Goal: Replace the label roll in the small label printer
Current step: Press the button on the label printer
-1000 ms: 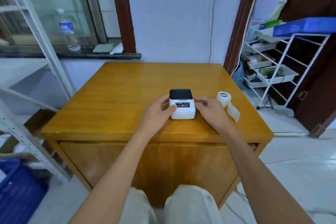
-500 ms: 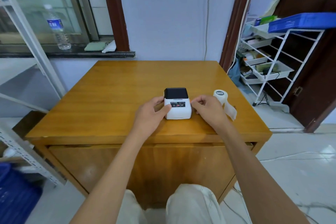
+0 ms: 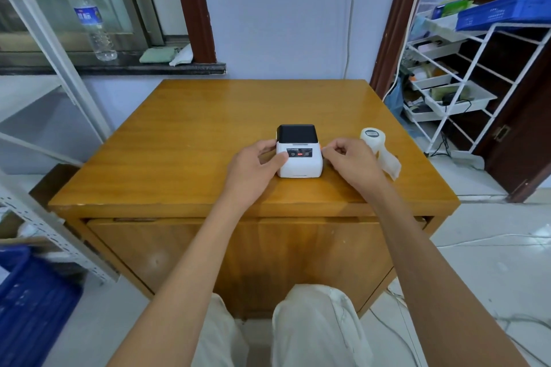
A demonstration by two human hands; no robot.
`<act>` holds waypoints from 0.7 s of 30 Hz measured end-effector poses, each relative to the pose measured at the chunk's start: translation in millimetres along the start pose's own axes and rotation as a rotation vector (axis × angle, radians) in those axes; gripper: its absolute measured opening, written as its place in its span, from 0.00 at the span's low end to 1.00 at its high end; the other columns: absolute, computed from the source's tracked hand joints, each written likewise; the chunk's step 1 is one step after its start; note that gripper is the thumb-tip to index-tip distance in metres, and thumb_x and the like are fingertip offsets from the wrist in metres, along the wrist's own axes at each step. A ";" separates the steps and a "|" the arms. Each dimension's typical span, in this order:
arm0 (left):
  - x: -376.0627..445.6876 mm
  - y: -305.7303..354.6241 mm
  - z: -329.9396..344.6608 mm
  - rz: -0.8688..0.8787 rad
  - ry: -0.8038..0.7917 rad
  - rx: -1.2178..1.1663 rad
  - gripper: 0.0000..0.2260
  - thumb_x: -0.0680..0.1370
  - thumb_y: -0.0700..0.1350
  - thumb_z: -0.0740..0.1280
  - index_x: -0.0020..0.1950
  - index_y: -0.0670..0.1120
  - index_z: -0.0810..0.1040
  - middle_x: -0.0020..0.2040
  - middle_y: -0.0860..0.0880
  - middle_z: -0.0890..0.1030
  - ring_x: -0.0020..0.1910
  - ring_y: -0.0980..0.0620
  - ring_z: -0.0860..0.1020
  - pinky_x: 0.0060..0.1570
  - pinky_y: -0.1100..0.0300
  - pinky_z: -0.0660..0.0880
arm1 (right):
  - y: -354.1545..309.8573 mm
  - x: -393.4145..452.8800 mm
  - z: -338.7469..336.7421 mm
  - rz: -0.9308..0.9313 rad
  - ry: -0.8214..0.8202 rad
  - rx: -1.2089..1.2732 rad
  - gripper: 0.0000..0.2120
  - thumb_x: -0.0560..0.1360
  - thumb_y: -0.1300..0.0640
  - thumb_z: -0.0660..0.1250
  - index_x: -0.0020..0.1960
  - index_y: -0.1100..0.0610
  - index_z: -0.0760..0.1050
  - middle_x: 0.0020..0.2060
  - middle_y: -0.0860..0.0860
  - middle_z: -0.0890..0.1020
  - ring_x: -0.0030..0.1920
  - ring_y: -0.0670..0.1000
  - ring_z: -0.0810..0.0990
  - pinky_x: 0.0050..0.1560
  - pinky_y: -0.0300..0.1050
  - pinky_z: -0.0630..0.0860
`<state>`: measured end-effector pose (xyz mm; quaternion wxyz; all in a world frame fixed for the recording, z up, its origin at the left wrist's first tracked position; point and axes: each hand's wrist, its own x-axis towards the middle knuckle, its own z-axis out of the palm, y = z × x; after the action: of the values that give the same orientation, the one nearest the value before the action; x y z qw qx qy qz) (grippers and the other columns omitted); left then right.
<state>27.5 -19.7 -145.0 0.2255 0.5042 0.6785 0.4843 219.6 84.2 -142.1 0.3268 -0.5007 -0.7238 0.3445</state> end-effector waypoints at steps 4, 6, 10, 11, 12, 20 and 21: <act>1.0 -0.8 0.9 0.009 0.001 0.031 0.20 0.81 0.52 0.71 0.72 0.51 0.79 0.67 0.55 0.83 0.61 0.57 0.81 0.65 0.54 0.77 | 1.0 2.1 -0.9 0.034 -0.014 0.039 0.09 0.80 0.52 0.69 0.45 0.54 0.85 0.38 0.48 0.84 0.40 0.47 0.79 0.43 0.44 0.75; 1.0 -0.6 0.4 0.007 -0.004 0.036 0.20 0.81 0.53 0.71 0.72 0.51 0.79 0.68 0.55 0.83 0.62 0.57 0.81 0.66 0.54 0.77 | -0.3 2.8 -2.9 0.043 -0.043 0.054 0.09 0.80 0.52 0.69 0.46 0.54 0.85 0.37 0.48 0.84 0.40 0.46 0.79 0.43 0.43 0.75; 1.0 -0.2 0.6 0.009 -0.005 0.045 0.21 0.81 0.54 0.71 0.73 0.51 0.78 0.68 0.55 0.83 0.64 0.56 0.80 0.66 0.53 0.77 | -3.3 5.0 -6.7 0.077 -0.087 0.063 0.08 0.80 0.53 0.69 0.46 0.54 0.84 0.38 0.48 0.84 0.38 0.45 0.78 0.39 0.40 0.72; 1.3 -0.5 0.9 0.010 -0.004 0.040 0.20 0.81 0.53 0.71 0.73 0.51 0.79 0.68 0.55 0.83 0.65 0.57 0.80 0.67 0.53 0.77 | -4.1 6.2 -7.4 0.085 -0.097 0.072 0.07 0.79 0.54 0.69 0.46 0.55 0.84 0.40 0.50 0.86 0.38 0.45 0.79 0.38 0.39 0.74; 1.8 -1.4 1.0 0.010 -0.003 0.030 0.20 0.81 0.53 0.72 0.72 0.51 0.79 0.68 0.55 0.83 0.65 0.58 0.80 0.67 0.53 0.77 | -5.4 7.5 -8.3 0.094 -0.111 0.087 0.06 0.79 0.55 0.70 0.48 0.56 0.84 0.43 0.52 0.87 0.38 0.45 0.79 0.37 0.38 0.75; 5.0 -5.1 -0.3 -0.017 0.002 -0.049 0.18 0.79 0.51 0.75 0.68 0.50 0.82 0.65 0.55 0.85 0.63 0.58 0.82 0.67 0.50 0.78 | -7.9 19.4 -21.1 0.137 -0.258 0.095 0.17 0.80 0.56 0.71 0.68 0.57 0.81 0.52 0.56 0.88 0.36 0.43 0.80 0.34 0.31 0.79; 5.2 -5.4 -0.4 -0.021 0.001 -0.047 0.18 0.78 0.52 0.75 0.67 0.51 0.83 0.64 0.55 0.85 0.62 0.58 0.83 0.66 0.50 0.78 | -7.1 20.6 -22.5 0.136 -0.272 0.094 0.19 0.80 0.55 0.72 0.70 0.56 0.80 0.52 0.56 0.88 0.35 0.42 0.81 0.33 0.31 0.79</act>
<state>22.7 -15.3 -148.6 0.2417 0.4915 0.6723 0.4980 228.6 105.8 -121.3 0.2249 -0.4815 -0.7087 0.4640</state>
